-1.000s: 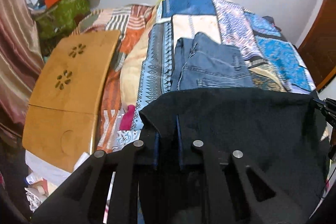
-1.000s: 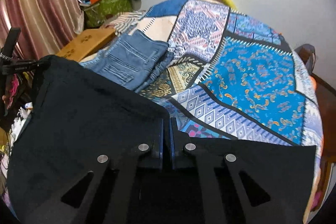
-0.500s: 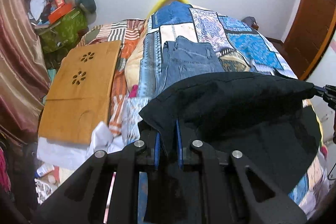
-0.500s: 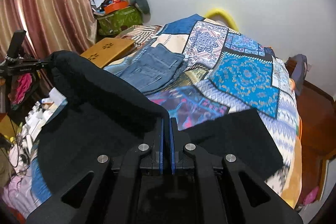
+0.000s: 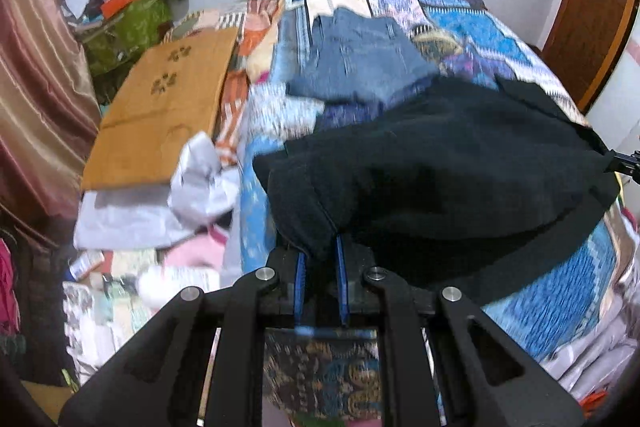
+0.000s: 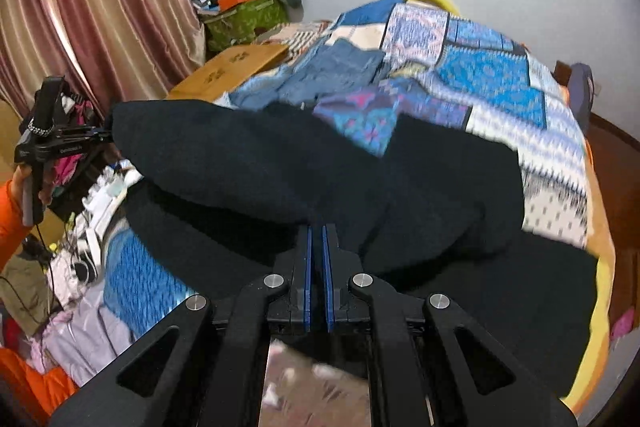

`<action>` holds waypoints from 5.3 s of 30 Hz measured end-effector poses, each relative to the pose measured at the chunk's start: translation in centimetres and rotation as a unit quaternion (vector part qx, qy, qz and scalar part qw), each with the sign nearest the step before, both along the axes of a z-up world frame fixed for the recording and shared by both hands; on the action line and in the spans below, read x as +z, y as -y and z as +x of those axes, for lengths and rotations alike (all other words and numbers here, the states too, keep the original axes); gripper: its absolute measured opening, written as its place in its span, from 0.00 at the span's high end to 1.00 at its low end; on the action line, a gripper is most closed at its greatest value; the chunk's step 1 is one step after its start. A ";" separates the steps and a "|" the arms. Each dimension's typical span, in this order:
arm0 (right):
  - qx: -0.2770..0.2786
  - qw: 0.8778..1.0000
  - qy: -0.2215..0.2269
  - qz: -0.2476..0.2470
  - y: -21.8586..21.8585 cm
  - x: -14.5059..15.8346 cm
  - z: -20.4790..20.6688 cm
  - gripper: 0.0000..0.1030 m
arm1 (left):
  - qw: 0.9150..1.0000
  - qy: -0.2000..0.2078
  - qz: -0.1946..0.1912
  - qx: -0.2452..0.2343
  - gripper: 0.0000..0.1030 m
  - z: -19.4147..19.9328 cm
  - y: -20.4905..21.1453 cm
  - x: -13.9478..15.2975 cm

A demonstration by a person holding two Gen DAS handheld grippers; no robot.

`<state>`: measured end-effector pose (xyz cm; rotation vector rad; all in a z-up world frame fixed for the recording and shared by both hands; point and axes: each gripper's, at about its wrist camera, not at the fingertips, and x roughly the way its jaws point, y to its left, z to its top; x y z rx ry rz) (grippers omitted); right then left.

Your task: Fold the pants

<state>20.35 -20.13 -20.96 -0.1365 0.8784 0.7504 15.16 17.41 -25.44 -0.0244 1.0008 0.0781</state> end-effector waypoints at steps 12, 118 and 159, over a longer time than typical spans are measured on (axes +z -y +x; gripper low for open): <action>-0.040 0.998 -0.041 0.020 0.7 -4.1 -2.6 0.94 | 0.998 -0.050 -0.012 0.046 0.93 -2.5 -1.0 -6.8; -0.222 0.975 -0.026 -0.014 21.1 -6.7 10.0 0.61 | 0.967 -0.138 0.012 -0.216 0.21 23.0 33.1 -5.4; -0.282 0.957 -0.011 -0.064 24.0 -4.9 11.2 0.71 | 0.973 -0.039 0.040 -0.222 0.31 19.3 30.7 0.3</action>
